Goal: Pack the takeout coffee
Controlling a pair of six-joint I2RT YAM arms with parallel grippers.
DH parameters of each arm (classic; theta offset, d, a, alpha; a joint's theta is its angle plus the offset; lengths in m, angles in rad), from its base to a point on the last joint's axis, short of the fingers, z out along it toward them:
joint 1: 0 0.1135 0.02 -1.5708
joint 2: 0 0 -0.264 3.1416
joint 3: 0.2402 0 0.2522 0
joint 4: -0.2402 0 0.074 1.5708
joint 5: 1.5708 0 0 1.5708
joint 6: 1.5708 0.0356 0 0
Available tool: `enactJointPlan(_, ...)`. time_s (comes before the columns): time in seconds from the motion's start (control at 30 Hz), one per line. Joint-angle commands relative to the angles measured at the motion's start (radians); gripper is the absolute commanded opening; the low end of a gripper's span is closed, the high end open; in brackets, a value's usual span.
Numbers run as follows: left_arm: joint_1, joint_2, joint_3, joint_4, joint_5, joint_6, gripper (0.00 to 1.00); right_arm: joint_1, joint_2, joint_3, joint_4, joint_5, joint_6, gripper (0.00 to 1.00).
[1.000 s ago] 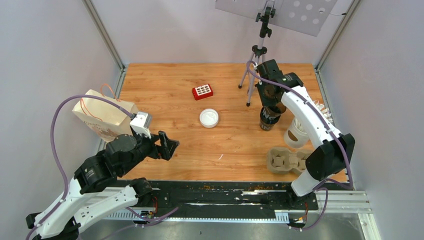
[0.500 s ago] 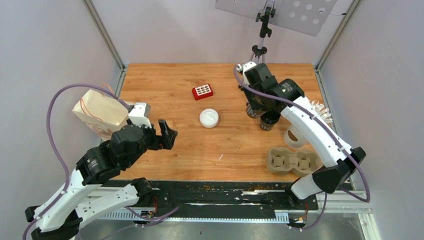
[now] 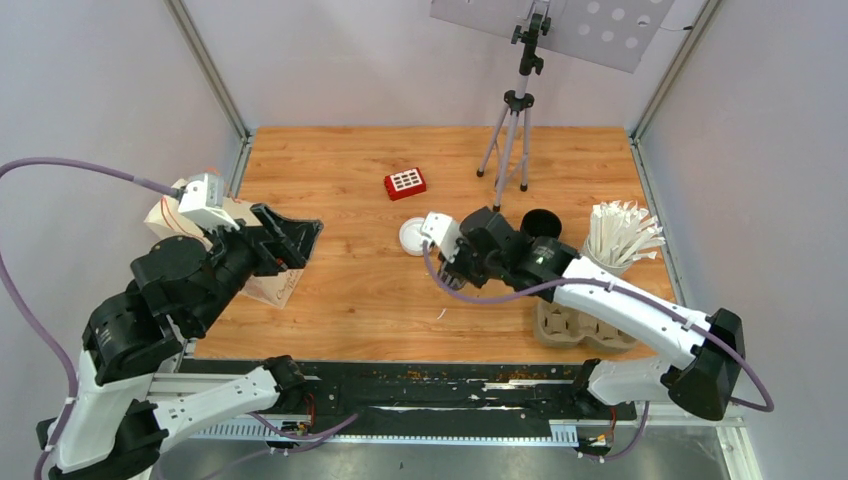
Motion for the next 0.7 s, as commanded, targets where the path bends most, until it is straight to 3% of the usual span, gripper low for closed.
enactJointPlan(0.0, -0.005, -0.021, -0.008, 0.023, -0.017, -0.014, 0.98, 0.126, -0.029, -0.101, 0.237, -0.032, -0.198, 0.00)
enactJointPlan(0.43, -0.005, -0.074, -0.114, -0.016, -0.036, -0.042, 0.96, 0.322, 0.107, -0.251, 0.489, 0.114, -0.427, 0.00)
enactJointPlan(0.67, -0.005, -0.085, -0.148, -0.038, -0.040, -0.033, 0.97, 0.394, 0.182, -0.208, 0.429, 0.206, -0.386, 0.00)
